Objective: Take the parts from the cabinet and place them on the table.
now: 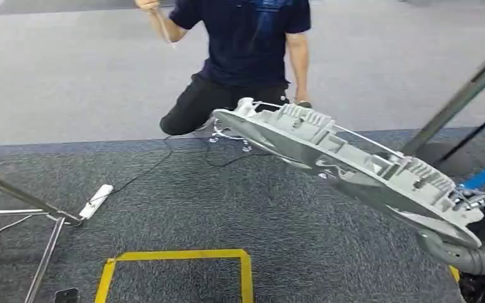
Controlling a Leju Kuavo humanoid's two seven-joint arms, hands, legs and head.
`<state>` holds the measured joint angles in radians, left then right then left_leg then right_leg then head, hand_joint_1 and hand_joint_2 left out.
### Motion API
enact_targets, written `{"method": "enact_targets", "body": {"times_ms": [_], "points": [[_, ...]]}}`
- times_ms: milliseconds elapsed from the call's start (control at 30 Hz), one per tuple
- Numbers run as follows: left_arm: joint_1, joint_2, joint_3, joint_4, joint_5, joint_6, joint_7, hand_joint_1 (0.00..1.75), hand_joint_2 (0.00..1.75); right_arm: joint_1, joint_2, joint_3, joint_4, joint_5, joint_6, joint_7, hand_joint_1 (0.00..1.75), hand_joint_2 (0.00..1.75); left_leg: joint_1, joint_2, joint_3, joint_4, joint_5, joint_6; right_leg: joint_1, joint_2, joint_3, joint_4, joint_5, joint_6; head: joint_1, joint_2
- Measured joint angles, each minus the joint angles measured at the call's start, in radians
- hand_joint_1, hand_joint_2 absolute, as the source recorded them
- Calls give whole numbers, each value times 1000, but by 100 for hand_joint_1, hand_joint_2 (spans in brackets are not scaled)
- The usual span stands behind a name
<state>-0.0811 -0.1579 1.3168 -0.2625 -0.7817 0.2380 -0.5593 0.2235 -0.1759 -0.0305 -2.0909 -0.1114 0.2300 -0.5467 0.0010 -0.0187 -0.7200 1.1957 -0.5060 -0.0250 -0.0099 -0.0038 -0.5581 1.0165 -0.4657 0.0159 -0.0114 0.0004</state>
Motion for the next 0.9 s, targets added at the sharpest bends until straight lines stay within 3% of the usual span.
{"method": "enact_targets", "body": {"times_ms": [33, 67, 100, 167, 200, 233, 267, 367, 400, 433, 467, 533, 567, 600, 633, 667, 700, 733, 767, 867, 900], "points": [[-1, 0, -4, 0, -4, -5, -2, 0, 175, 5, 0, 0, 0, 0, 0, 0, 175, 175, 0, 6, -29, 69, -26, -1, 2, -14, -1, 0, 0, -1, -1, 0], [0, 0, -7, 1, -4, -6, -2, 0, 175, 8, 0, 0, 0, 0, 0, 1, 175, 175, 0, 7, -41, 102, -32, -1, 2, -27, -1, 0, -1, -2, 0, 0], [2, 1, -9, 1, -4, -6, -2, 0, 175, 10, 0, 0, 0, 0, 0, 0, 175, 175, 0, 7, -30, 90, -16, 0, 2, -40, 0, 0, -1, -2, -1, 0], [2, 4, -12, 1, -5, -6, -2, 0, 175, 13, 0, 0, -2, 0, 0, 0, 175, 175, -2, 19, 45, -41, 55, 5, 3, -63, 2, 0, -2, 0, -1, 0], [1, 6, -16, 1, -5, -6, -2, 0, 175, 14, 0, 0, -4, 0, 1, 1, 175, 175, -5, 55, 95, -124, 86, 10, 3, -74, 5, 0, -4, 2, -1, 0], [-2, 6, -19, 1, -6, -6, -3, 0, 175, 17, 0, 0, -6, 0, 1, 0, 175, 175, -13, 108, 124, -174, 84, 11, 9, -84, 6, 1, -7, 8, -1, 0], [-7, 6, -21, 1, -8, -4, -3, 0, 175, 20, 0, -3, -10, -1, -1, 0, 175, 175, -17, 98, 128, -196, 78, 19, 14, -94, 1, 8, -11, 13, -2, 0], [-1, 8, -28, 1, -30, 31, 15, 0, 175, 29, 0, -5, -13, -3, -8, -1, 175, 175, -19, 62, 119, -195, 82, 35, 14, -133, 13, 0, -14, 25, 2, 0], [1, 8, -32, 1, -39, 40, 24, 0, 175, 36, 0, -5, -19, -3, -14, -2, 175, 175, -10, 49, 125, -202, 87, 43, 10, -127, 5, 4, -23, 32, 1, 0], [3, 10, -37, 1, -47, 47, 29, 0, 175, 46, 1, -6, -23, -3, -17, -4, 175, 175, -7, 40, 125, -202, 87, 47, 8, -65, -1, 35, -46, 38, 7, 0], [-1, 16, -42, 1, -54, 55, 36, 0, 175, 59, 2, -9, -28, -4, -23, -8, 175, 175, -6, 28, 125, -202, 88, 52, 7, -34, -28, 97, -81, 39, 10, 0], [-6, 21, -54, 1, -73, 70, 53, 0, 175, 81, 3, -14, -32, -6, -30, -13, 175, 175, -5, 0, 123, -202, 89, 56, 6, -7, -106, 255, -146, 42, 15, 0], [-5, 23, -59, 1, -78, 77, 65, 0, 175, 92, 4, -14, -32, -5, -34, -13, 175, 175, -5, -16, 123, -202, 89, 56, 6, -2, -135, 305, -155, 43, 13, 0], [-4, 24, -61, 2, -79, 81, 71, 0, 175, 103, 5, -14, -34, -4, -37, -15, 175, 175, -5, -30, 124, -201, 89, 55, 6, -1, -139, 301, -138, 42, 14, 0], [-3, 26, -63, 2, -82, 81, 75, 0, 175, 113, 5, -16, -40, -3, -42, -16, 175, 175, -4, -45, 124, -201, 89, 55, 6, 1, -122, 259, -104, 41, 14, 0], [-3, 27, -69, 3, -89, 80, 76, 0, 175, 122, 6, -18, -48, -3, -46, -16, 175, 175, -2, -60, 126, -200, 90, 53, 2, 9, -84, 176, -55, 41, 14, 0], [-4, 28, -74, 3, -94, 77, 76, 0, 175, 130, 6, -21, -56, -3, -49, -16, 175, 175, -1, -73, 127, -200, 91, 50, -2, 28, -46, 98, -16, 42, 14, 0], [-5, 31, -79, 3, -98, 73, 76, 0, 175, 137, 7, -24, -64, -3, -52, -16, 175, 175, 0, -87, 125, -200, 91, 42, -12, 79, -18, 34, -5, 47, 14, 0], [-10, 35, -82, 3, -98, 71, 76, 0, 175, 144, 9, -24, -67, -5, -52, -17, 175, 175, -4, -100, 116, -189, 91, 35, -18, 108, -2, 5, -14, 46, 13, 0], [-6, 38, -85, 3, -95, 68, 73, 0, 175, 156, 10, -26, -72, -6, -53, -16, 175, 175, 4, -132, 104, -199, 106, 15, -8, 77, -6, 18, -10, 29, 14, 0], [-5, 41, -84, 3, -91, 68, 73, 0, 175, 156, 10, -26, -72, -7, -53, -16, 175, 175, 5, -142, 102, -197, 104, 12, -14, 61, -5, 10, -6, 22, 14, 0]]}}
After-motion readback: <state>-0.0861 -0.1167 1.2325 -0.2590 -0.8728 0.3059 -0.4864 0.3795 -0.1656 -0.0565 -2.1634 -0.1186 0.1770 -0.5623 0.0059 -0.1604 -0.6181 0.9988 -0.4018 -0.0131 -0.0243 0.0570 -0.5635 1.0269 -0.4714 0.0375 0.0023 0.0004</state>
